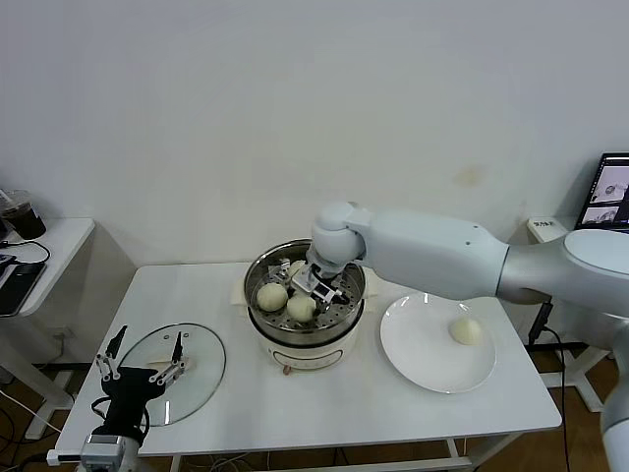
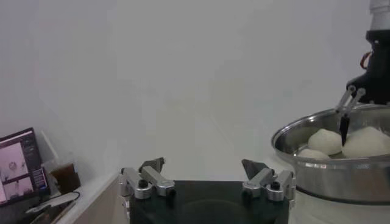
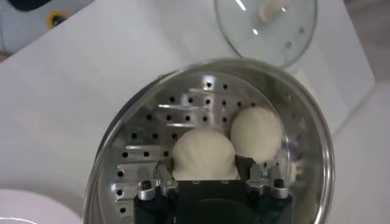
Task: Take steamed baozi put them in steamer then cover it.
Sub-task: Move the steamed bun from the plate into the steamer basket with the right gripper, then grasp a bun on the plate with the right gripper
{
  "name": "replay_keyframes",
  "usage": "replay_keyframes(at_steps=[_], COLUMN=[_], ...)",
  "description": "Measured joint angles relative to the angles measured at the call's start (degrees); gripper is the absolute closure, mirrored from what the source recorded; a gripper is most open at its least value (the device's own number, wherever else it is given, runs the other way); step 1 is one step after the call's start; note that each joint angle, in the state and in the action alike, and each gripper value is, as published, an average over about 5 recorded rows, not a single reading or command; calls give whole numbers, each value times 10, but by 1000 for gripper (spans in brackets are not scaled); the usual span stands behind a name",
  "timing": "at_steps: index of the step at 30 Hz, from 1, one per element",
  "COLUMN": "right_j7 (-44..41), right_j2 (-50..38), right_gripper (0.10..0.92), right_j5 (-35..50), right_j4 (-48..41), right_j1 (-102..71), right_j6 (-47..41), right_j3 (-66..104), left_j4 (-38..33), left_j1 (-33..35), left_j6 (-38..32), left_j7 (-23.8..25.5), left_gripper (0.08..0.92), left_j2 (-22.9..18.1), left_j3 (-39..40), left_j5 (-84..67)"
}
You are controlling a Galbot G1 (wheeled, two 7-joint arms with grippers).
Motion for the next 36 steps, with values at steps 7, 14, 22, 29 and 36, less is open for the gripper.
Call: replay_keyframes(at_steps=[7,14,22,29,36], right_j7=[-6,-16,-32,-60,-72], right_j2=[3,-3,-26,-73,-155], right_gripper=[329,207,202,202,203], right_j5=[-9,-13,-3,27,63], right_j4=[1,-3,-1,16,54], right_j1=[1,11,37,64,73], right_j6=[32,50,46,-9,-87], right_j3=[-3,-3,11,33,55], left_j4=[2,1,2,3,4], left_j1=[-1,-3,-8,-10,-17], left_j6=[0,0,1,1,1], left_j7=[0,0,0,2,3], left_gripper=[177,177,177,177,177], left_j2=[-1,4,12,20,26], left_j3=[2,0,-3,-4,4], left_j5=[1,0,-3,-8,-9])
